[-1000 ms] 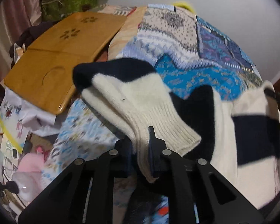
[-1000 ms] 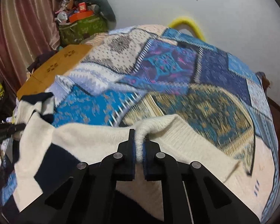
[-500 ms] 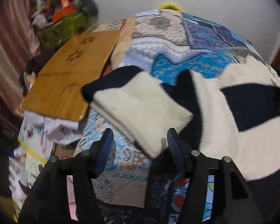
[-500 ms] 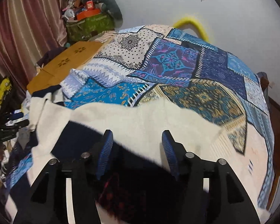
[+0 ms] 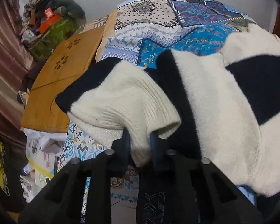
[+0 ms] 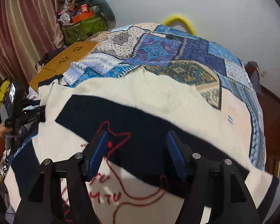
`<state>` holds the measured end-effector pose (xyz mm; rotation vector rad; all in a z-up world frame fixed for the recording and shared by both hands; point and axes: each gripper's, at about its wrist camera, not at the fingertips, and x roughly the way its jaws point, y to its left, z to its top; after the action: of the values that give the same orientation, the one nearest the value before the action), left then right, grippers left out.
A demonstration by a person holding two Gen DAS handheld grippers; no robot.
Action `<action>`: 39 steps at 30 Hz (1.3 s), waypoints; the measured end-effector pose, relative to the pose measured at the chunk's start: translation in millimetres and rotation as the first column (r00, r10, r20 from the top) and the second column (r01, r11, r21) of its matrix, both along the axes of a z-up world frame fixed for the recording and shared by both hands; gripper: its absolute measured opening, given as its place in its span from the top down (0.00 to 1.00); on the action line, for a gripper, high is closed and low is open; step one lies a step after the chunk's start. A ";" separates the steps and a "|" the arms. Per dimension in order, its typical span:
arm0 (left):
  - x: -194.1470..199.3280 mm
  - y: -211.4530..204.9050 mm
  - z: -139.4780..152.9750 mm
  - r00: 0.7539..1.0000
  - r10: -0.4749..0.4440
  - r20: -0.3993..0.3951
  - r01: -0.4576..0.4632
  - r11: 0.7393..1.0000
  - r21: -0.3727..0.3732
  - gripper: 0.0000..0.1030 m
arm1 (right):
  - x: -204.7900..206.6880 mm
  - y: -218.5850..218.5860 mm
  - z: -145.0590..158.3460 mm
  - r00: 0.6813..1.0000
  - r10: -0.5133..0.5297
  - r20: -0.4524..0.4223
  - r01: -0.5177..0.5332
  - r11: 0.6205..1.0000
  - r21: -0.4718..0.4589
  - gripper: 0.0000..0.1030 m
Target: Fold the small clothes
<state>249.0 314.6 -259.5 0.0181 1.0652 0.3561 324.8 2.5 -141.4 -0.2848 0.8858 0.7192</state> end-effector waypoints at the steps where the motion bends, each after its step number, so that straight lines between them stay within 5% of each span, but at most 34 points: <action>1: -0.1 1.8 3.0 1.000 0.012 0.001 -0.012 1.000 -0.020 0.86 | 0.6 -2.5 -2.6 1.000 -0.009 -0.009 0.009 1.000 0.004 0.41; 10: -7.3 -14.4 96.1 0.992 0.032 0.122 -0.008 0.981 -0.194 0.87 | -13.8 -15.7 -1.7 1.000 -0.012 0.027 0.011 1.000 0.005 0.41; 20: 19.7 -116.2 191.5 0.969 -0.103 0.222 0.168 0.940 -0.296 0.87 | -31.0 -37.6 19.1 0.997 -0.012 0.070 0.006 0.996 0.084 0.41; 28: 49.1 -215.7 206.5 0.949 -0.224 0.223 0.285 0.912 -0.296 0.87 | -40.5 -72.0 24.8 0.996 -0.030 0.080 0.019 0.989 0.145 0.41; 39: 79.7 -327.7 186.6 0.904 -0.382 0.190 0.425 0.844 -0.326 0.85 | -45.4 -115.3 25.1 0.994 -0.089 0.057 0.077 0.981 0.175 0.41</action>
<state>328.7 -13.1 -72.9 -0.1055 0.9659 -0.2260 279.4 -112.8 -116.3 -0.1152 0.7640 0.7005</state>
